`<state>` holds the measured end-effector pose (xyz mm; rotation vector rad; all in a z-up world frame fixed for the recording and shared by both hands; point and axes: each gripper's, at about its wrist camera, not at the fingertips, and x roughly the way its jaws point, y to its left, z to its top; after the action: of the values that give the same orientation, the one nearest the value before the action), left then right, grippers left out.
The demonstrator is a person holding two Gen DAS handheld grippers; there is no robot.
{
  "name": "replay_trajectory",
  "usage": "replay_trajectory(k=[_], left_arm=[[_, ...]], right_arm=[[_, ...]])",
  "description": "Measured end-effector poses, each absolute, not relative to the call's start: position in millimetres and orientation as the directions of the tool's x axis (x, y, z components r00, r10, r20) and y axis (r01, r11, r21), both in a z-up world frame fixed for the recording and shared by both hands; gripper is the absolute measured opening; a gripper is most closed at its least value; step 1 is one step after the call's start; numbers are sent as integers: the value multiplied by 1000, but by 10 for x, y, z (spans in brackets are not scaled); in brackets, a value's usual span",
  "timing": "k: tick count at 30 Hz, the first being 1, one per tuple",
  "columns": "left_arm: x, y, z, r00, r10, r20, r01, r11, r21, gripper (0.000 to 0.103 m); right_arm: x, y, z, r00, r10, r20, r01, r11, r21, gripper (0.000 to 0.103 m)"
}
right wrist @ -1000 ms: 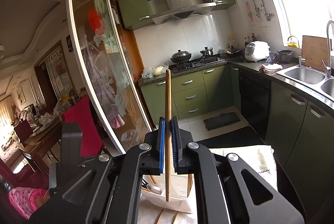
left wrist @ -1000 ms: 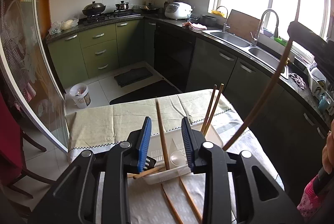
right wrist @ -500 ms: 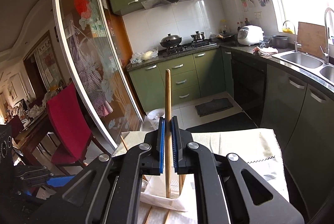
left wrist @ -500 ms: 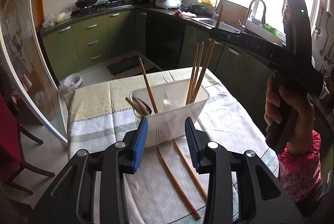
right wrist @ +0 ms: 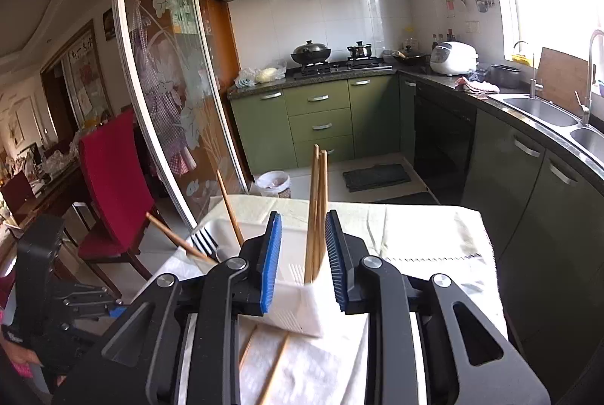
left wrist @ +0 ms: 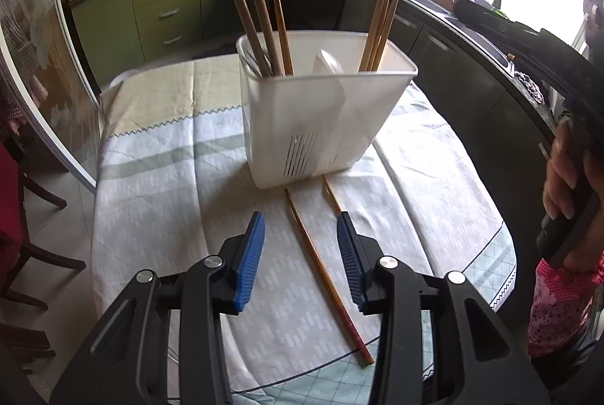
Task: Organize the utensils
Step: 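Hold both chopsticks over the white holder and open both grippers to drop them, then lower both open grippers back toward the remaining chopsticks on the table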
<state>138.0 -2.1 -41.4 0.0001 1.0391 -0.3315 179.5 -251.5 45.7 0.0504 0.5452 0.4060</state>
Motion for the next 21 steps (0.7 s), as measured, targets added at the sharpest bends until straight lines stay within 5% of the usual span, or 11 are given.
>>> replay_trajectory(k=[9,21], left_arm=[[1613,-130,-1166,289,-226,-930,155,970,-187,38],[1735,-470,-1460,256,-120,-959,129,988,-89,33]], right_arm=[[1282,-3052,-286,708,289,-645,-285,952,114,30],[1181,-3619,-447,702,280,-655,-217,960,178,33]])
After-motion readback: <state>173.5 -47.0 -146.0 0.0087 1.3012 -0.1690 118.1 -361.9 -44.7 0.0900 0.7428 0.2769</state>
